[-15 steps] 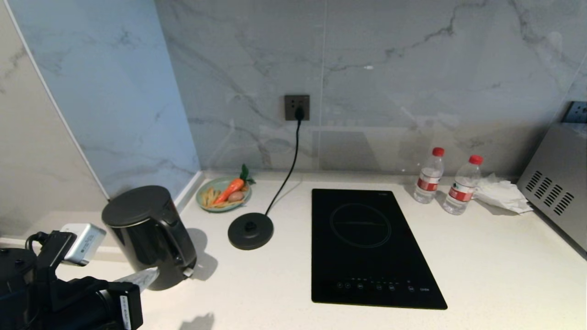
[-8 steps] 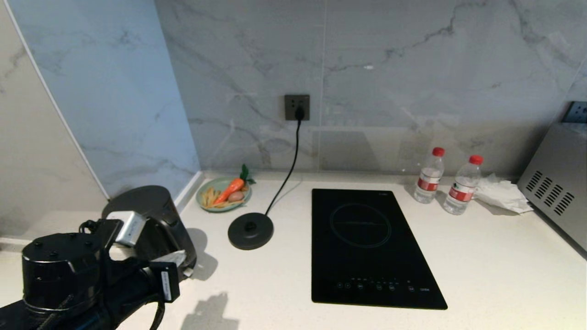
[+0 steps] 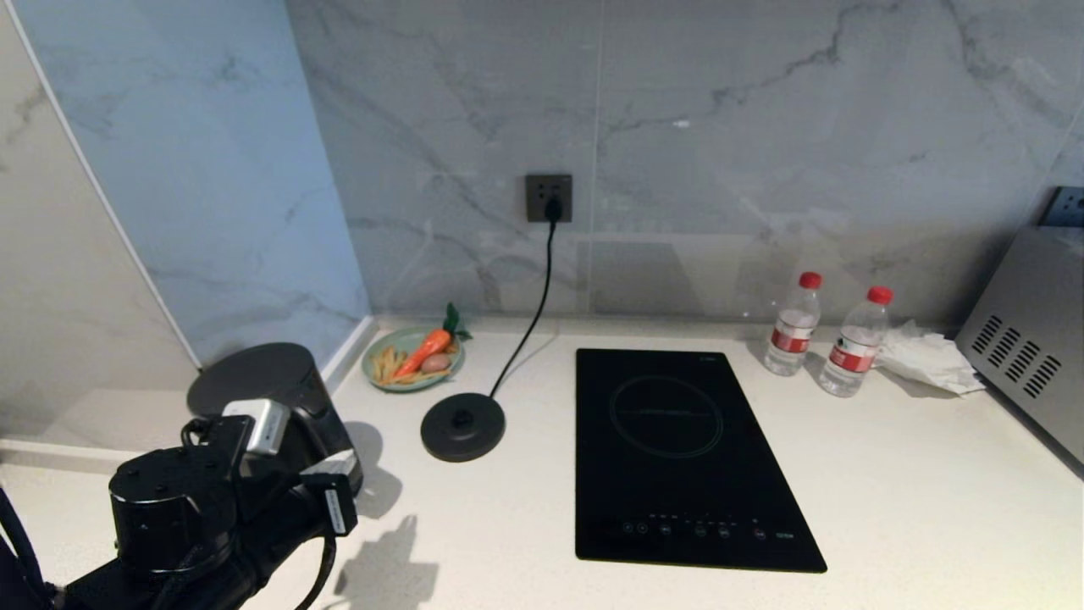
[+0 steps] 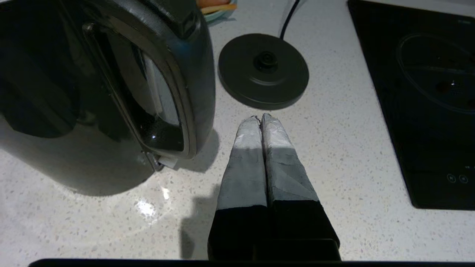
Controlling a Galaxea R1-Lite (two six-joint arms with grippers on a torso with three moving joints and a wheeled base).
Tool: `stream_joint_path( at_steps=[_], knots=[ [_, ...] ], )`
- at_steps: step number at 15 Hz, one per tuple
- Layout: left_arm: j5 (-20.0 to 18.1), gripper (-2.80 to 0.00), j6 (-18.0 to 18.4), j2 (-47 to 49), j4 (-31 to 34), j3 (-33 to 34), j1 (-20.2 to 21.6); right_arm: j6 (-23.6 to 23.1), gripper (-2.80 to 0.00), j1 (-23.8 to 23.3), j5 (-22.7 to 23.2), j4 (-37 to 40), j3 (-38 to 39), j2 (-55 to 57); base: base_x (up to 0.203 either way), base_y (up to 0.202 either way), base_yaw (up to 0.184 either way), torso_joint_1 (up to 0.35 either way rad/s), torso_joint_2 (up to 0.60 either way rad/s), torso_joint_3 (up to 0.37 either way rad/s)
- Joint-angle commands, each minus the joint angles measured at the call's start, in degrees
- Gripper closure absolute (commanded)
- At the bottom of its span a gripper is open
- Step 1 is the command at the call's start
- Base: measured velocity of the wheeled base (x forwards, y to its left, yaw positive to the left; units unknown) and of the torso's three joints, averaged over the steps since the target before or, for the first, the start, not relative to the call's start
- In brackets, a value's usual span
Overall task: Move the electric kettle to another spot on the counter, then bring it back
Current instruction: Grab the kettle
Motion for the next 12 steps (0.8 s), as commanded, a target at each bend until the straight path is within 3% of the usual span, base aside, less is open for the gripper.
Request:
stream_joint_path(
  at_steps=[1, 2, 3, 12],
  knots=[
    [0.1, 0.00, 0.0, 1.6, -0.7, 0.4, 1.0, 0.0, 0.00, 0.0, 0.0, 0.0, 0.0, 0.0, 0.000, 0.000, 0.000, 0.000, 0.00, 0.000],
    [0.1, 0.00, 0.1, 1.6, -0.7, 0.5, 1.1, 0.0, 0.00, 0.0, 0.0, 0.0, 0.0, 0.0, 0.000, 0.000, 0.000, 0.000, 0.00, 0.000],
    [0.0, -2.80, 0.5, 1.6, -0.6, 0.7, 1.1, 0.0, 0.00, 0.0, 0.0, 0.0, 0.0, 0.0, 0.000, 0.000, 0.000, 0.000, 0.00, 0.000],
    [-0.2, -2.80, 0.6, 2.8, -2.1, -1.0, 1.2, 0.0, 0.00, 0.0, 0.0, 0.0, 0.0, 0.0, 0.000, 0.000, 0.000, 0.000, 0.00, 0.000]
  ],
)
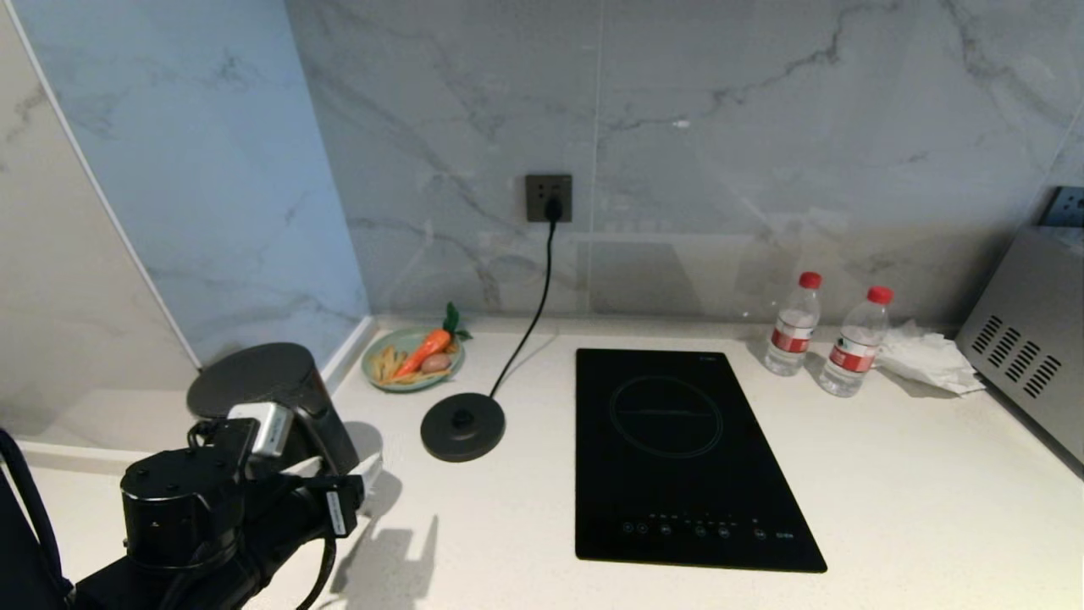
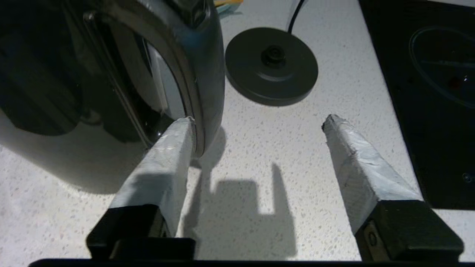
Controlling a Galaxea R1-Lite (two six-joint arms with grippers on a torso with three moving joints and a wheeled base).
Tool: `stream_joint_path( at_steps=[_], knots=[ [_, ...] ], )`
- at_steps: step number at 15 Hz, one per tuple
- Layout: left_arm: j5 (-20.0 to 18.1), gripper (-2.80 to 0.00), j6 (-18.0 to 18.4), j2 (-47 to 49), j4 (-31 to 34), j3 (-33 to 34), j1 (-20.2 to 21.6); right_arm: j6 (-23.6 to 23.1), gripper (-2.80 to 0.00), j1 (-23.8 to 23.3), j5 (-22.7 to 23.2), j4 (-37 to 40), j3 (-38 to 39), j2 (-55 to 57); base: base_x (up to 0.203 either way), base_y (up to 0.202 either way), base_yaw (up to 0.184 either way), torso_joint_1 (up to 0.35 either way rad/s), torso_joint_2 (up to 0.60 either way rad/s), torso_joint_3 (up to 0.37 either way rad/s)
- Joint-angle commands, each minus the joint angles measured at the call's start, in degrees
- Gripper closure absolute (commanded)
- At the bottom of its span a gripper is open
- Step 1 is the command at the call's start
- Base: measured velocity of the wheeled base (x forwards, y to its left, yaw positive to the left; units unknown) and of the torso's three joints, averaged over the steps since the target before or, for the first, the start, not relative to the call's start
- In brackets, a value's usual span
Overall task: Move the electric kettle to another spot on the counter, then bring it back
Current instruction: Grab the kettle
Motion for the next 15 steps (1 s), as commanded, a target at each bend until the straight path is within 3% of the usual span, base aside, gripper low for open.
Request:
stream_joint_path(
  at_steps=[1, 7, 15],
  knots=[
    [0.1, -2.80, 0.0, 1.7, -1.7, -1.3, 0.0, 0.0, 0.00, 0.0, 0.0, 0.0, 0.0, 0.0, 0.000, 0.000, 0.000, 0.000, 0.00, 0.000],
    [0.2, -2.80, 0.1, 8.1, -6.7, -3.6, 1.3, 0.0, 0.00, 0.0, 0.0, 0.0, 0.0, 0.0, 0.000, 0.000, 0.000, 0.000, 0.00, 0.000],
    [-0.1, -2.80, 2.1, 10.6, -6.8, -8.5, 3.0, 0.0, 0.00, 0.0, -0.1, 0.0, 0.0, 0.0, 0.000, 0.000, 0.000, 0.000, 0.00, 0.000]
  ],
)
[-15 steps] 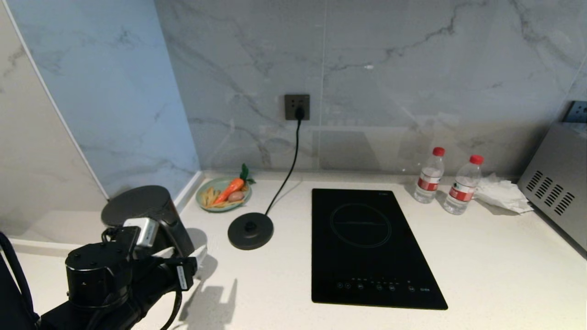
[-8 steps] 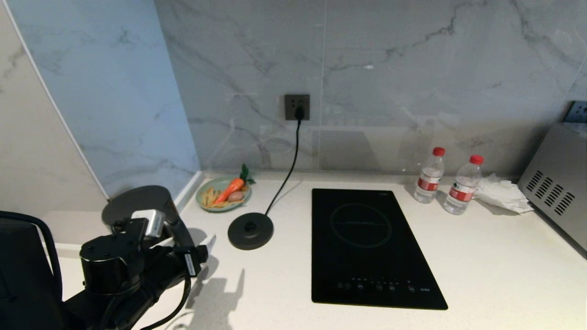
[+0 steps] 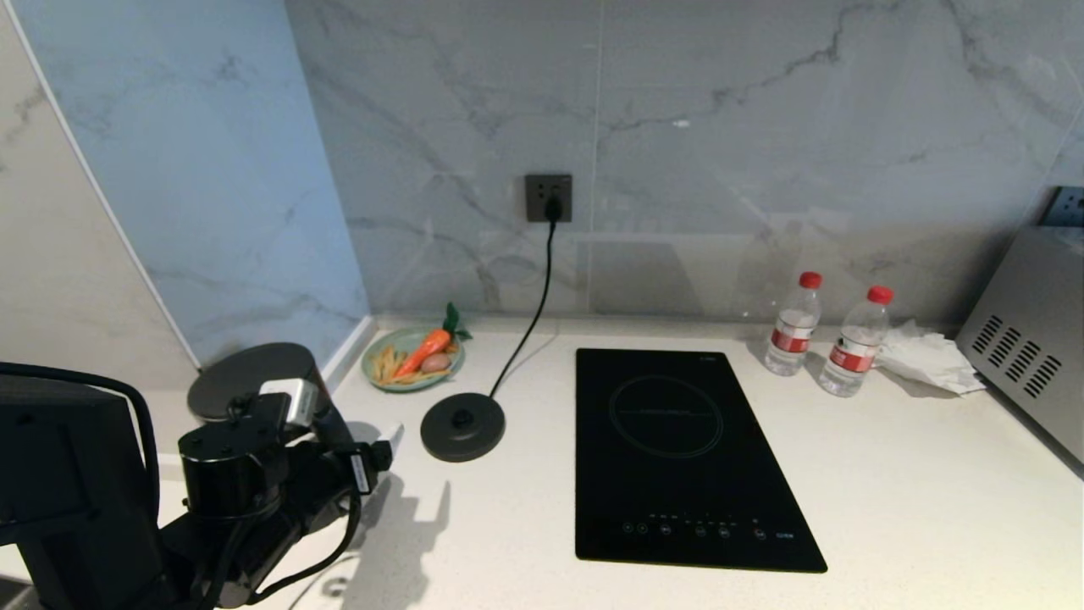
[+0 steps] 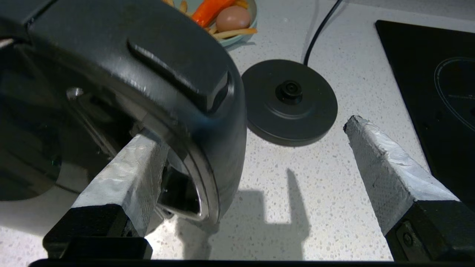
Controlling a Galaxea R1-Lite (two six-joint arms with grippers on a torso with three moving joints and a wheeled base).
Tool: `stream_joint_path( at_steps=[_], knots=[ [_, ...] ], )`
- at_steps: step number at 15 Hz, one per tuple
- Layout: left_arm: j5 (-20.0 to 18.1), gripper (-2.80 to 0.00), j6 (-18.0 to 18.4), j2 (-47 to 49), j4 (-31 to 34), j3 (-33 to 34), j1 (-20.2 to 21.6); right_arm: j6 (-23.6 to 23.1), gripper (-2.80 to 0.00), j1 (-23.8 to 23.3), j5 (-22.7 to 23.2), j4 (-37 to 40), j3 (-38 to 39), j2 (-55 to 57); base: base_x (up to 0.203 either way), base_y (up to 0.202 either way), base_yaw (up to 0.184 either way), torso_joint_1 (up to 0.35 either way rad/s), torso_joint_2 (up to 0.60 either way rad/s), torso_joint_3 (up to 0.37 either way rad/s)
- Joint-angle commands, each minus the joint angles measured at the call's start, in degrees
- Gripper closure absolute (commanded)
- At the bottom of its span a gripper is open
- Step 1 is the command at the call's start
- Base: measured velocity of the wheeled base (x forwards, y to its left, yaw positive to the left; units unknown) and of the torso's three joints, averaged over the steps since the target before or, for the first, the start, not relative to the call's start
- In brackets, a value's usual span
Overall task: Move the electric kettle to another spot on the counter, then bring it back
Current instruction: Grab the kettle
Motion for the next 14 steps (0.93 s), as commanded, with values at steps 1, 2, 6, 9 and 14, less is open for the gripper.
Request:
stream_joint_path(
  at_steps=[1, 2, 6, 9, 14],
  knots=[
    [0.1, -2.80, -0.1, 0.8, -0.5, -1.7, 0.1, 0.1, 0.00, 0.0, 0.0, 0.0, 0.0, 0.0, 0.000, 0.000, 0.000, 0.000, 0.00, 0.000],
    [0.1, -2.80, 0.0, 1.5, -0.5, -2.4, 0.1, 0.0, 0.00, 0.0, -0.1, 0.0, 0.0, 0.0, 0.000, 0.000, 0.000, 0.000, 0.00, 0.000],
    [0.2, -2.80, 0.0, 2.0, -0.5, -4.8, 0.7, 0.0, 0.00, 0.0, 0.0, 0.0, 0.0, 0.0, 0.000, 0.000, 0.000, 0.000, 0.00, 0.000],
    [0.0, -2.80, 0.0, 2.0, -0.5, -5.6, 1.0, 0.1, 0.00, 0.0, 0.0, 0.0, 0.0, 0.0, 0.000, 0.000, 0.000, 0.000, 0.00, 0.000],
    [-0.2, -2.80, -0.1, 3.2, -0.5, -7.8, 1.0, 0.1, 0.00, 0.0, 0.0, 0.0, 0.0, 0.0, 0.000, 0.000, 0.000, 0.000, 0.00, 0.000]
  ],
)
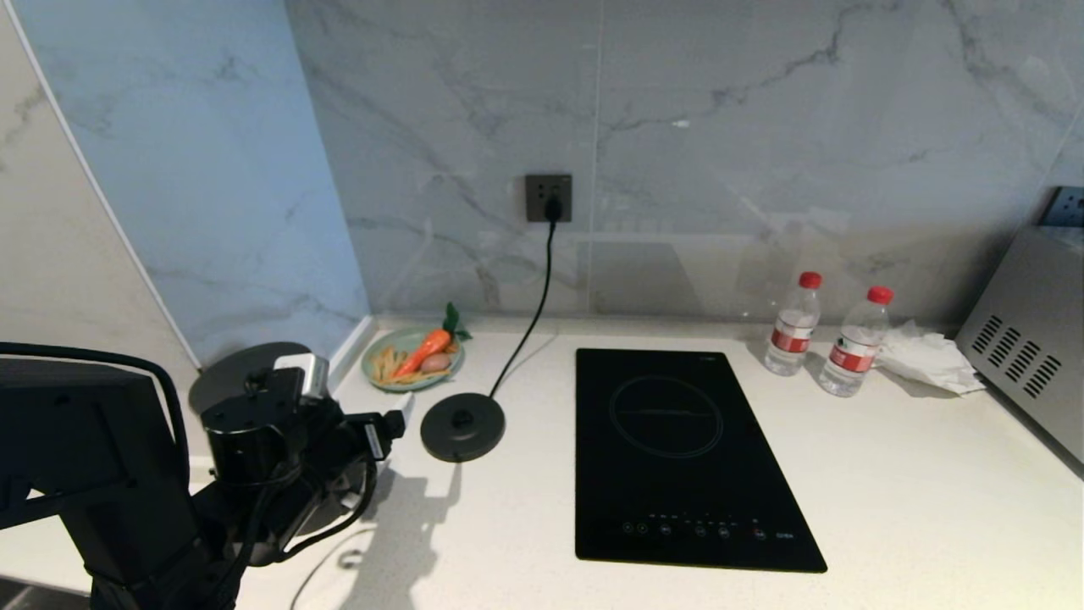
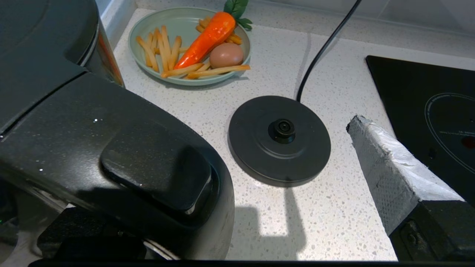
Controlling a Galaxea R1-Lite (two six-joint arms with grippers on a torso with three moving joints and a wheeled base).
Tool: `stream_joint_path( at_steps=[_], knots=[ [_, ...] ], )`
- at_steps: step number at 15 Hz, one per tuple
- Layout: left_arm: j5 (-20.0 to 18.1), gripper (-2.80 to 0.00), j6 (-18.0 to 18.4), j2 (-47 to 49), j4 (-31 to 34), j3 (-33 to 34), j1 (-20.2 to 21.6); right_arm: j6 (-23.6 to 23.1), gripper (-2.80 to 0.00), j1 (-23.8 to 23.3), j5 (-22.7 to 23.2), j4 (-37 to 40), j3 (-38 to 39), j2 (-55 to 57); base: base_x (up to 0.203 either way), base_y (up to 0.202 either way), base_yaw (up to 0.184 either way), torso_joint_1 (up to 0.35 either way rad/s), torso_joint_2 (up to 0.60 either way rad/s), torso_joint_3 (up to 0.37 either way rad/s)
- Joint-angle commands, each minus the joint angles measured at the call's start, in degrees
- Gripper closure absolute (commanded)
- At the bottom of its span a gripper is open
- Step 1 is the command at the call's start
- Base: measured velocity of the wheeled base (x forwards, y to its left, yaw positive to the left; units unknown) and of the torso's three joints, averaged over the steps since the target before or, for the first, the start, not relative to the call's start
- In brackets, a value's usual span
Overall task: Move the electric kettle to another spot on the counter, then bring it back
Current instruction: Grab the kettle
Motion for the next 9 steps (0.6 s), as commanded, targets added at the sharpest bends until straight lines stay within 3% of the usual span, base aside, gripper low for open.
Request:
stream_joint_path(
  at_steps=[1, 9],
  knots=[
    [0.1, -2.80, -0.1, 1.2, -0.5, -0.6, 0.0, -0.1, 0.00, 0.0, 0.0, 0.0, 0.0, 0.0, 0.000, 0.000, 0.000, 0.000, 0.00, 0.000],
    [0.1, -2.80, 0.0, 2.5, -0.5, -2.1, 0.2, 0.0, 0.00, 0.0, -0.1, 0.0, 0.0, 0.0, 0.000, 0.000, 0.000, 0.000, 0.00, 0.000]
  ],
)
